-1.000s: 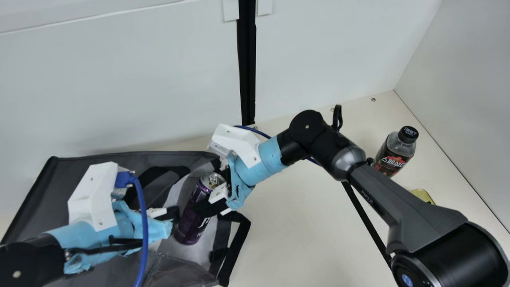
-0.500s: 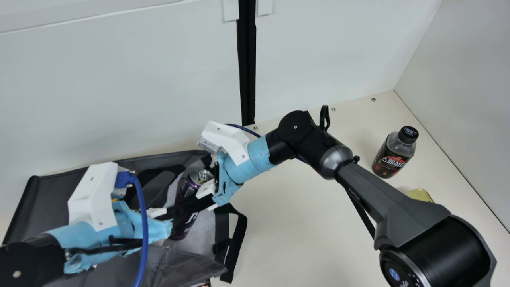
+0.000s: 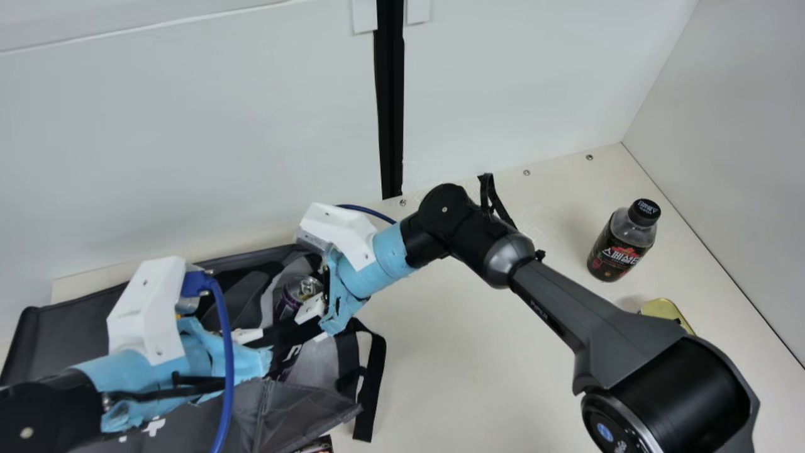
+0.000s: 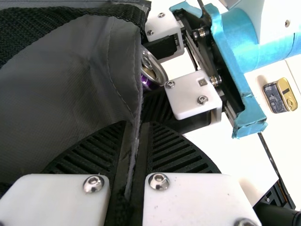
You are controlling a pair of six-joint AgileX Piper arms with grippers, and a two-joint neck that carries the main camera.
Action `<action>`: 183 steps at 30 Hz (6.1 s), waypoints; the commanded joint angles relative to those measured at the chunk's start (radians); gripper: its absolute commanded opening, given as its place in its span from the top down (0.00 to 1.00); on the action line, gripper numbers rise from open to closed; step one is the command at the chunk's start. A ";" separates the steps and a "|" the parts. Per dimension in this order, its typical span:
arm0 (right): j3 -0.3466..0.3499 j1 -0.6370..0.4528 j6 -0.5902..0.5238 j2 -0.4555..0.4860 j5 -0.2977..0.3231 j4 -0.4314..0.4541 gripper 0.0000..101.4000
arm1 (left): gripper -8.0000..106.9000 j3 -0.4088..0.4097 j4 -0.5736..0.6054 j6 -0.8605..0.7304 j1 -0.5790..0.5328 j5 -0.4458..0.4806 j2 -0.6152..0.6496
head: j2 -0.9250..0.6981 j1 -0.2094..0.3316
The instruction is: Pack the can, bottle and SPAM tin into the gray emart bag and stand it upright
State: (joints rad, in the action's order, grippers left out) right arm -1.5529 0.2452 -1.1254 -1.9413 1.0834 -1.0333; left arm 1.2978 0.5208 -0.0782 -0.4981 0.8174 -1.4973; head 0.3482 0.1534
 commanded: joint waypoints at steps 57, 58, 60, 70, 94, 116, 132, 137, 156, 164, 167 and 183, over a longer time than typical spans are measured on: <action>0.027 -0.213 -0.094 0.103 0.137 0.044 0.06 | 1.00 0.000 0.000 0.000 0.000 0.000 0.000 | 0.001 0.021; 0.030 -0.218 -0.099 0.107 0.137 0.043 0.06 | 1.00 0.000 0.000 0.000 0.000 0.000 0.000 | 0.001 0.021; 0.040 -0.229 -0.110 0.117 0.137 0.042 0.06 | 1.00 0.000 0.000 0.000 0.000 0.000 0.000 | 0.001 0.021; 0.076 -0.290 -0.151 0.164 0.137 0.056 0.06 | 1.00 0.000 0.000 0.000 0.000 0.000 0.000 | 0.001 0.021; 0.027 -0.479 -0.060 0.304 0.137 0.185 0.06 | 1.00 0.000 0.000 0.000 0.000 0.000 0.000 | 0.001 0.021; 0.016 -0.551 0.188 0.481 0.011 0.467 0.06 | 1.00 0.000 0.000 0.000 0.000 0.000 0.000 | 0.001 0.021; 0.017 -0.667 0.411 0.611 0.059 0.693 0.06 | 1.00 0.000 0.000 0.000 0.000 0.000 0.000 | 0.001 0.021; 0.011 -0.715 0.459 0.653 0.101 0.730 0.06 | 1.00 0.000 0.000 0.000 0.000 0.000 0.000 | 0.001 0.021; 0.099 -0.721 0.647 0.829 0.137 0.926 0.06 | 1.00 0.000 0.000 0.000 0.000 0.000 0.000 | 0.001 0.021; 0.116 -0.693 0.750 0.865 0.137 1.012 0.06 | 1.00 0.000 0.000 0.000 0.000 0.000 0.000 | 0.001 0.021; 0.121 -0.690 0.784 0.873 0.137 1.030 0.06 | 1.00 0.000 0.000 0.000 0.000 0.000 0.000 | 0.001 0.021; 0.145 -0.713 0.883 0.887 0.137 1.057 0.06 | 1.00 0.000 0.000 0.000 0.000 0.000 0.000 | 0.001 0.021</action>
State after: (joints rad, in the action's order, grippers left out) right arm -1.4074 -0.4685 -0.2437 -1.0541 1.2189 0.0221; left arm 1.2978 0.5208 -0.0782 -0.4981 0.8174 -1.4973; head 0.3482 0.1534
